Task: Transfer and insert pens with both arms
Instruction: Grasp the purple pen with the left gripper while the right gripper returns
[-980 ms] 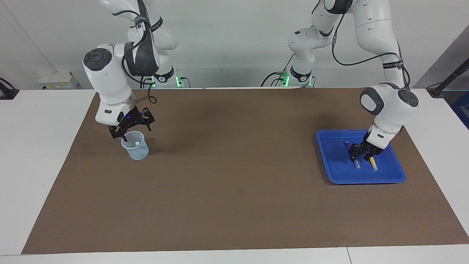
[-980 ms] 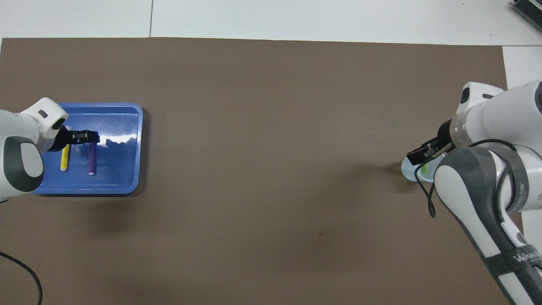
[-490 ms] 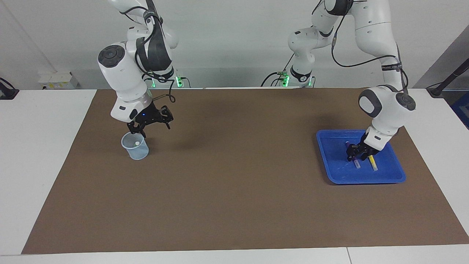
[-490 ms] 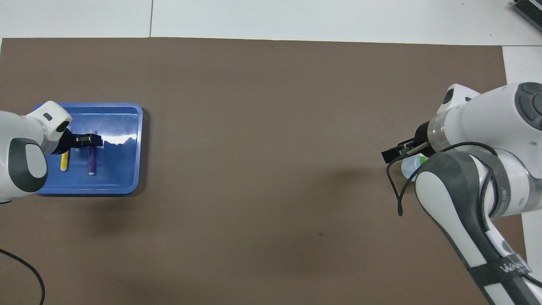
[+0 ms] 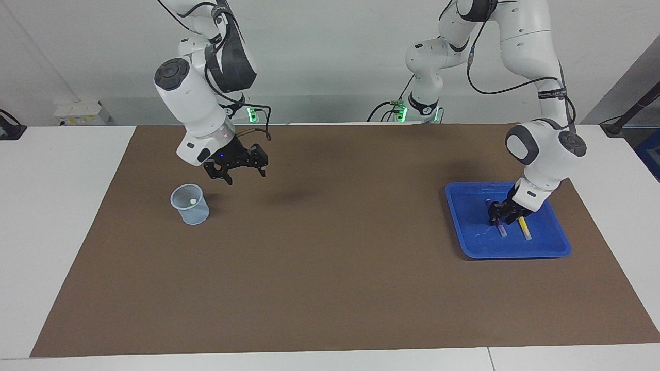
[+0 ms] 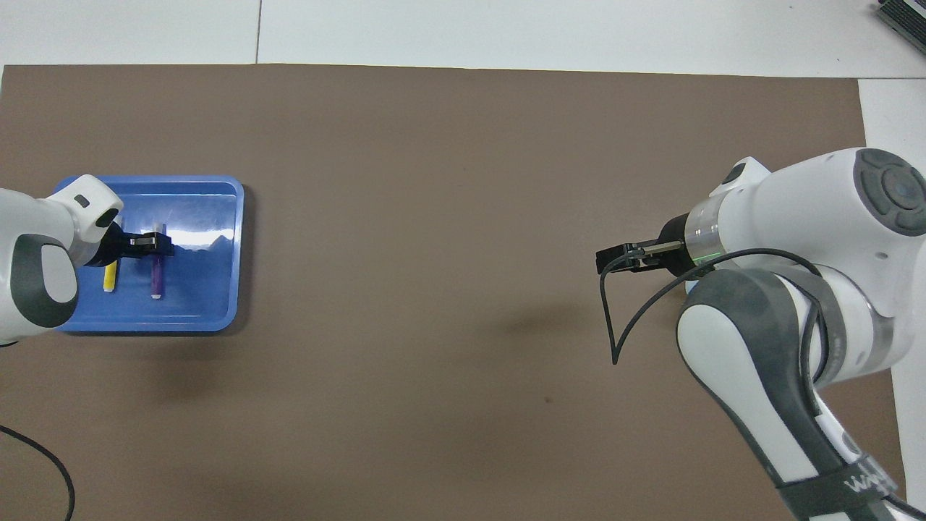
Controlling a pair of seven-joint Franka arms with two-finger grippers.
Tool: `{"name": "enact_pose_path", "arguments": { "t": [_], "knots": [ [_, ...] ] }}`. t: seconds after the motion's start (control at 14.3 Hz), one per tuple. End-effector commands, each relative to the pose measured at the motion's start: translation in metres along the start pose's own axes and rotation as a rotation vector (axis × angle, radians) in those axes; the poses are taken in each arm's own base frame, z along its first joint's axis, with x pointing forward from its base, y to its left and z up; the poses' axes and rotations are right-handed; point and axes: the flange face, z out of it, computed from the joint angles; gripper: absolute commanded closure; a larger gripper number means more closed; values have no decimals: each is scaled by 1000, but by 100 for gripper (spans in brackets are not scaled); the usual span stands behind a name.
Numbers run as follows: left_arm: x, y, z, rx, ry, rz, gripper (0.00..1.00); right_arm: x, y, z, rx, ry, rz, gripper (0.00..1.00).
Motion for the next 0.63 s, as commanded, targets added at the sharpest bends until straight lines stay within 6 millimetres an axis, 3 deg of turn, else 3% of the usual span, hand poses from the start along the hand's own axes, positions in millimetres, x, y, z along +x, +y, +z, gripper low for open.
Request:
{"name": "enact_pose_path", "arguments": {
  "t": [0.0,0.07,0.21,0.56],
  "knots": [
    [-6,-1,4,0,-39,5,51,-6,-5,-11,46,-8,58,0],
    [-5,-1,4,1,-38,5,62,-7,-8,-14,50,-18,57,0],
    [-5,-1,3,1,-35,5,98,-8,-10,-15,65,-27,81,0],
    [-1,3,1,1,-29,-10,100,-7,-27,-17,131,-28,194,0]
  ]
}}
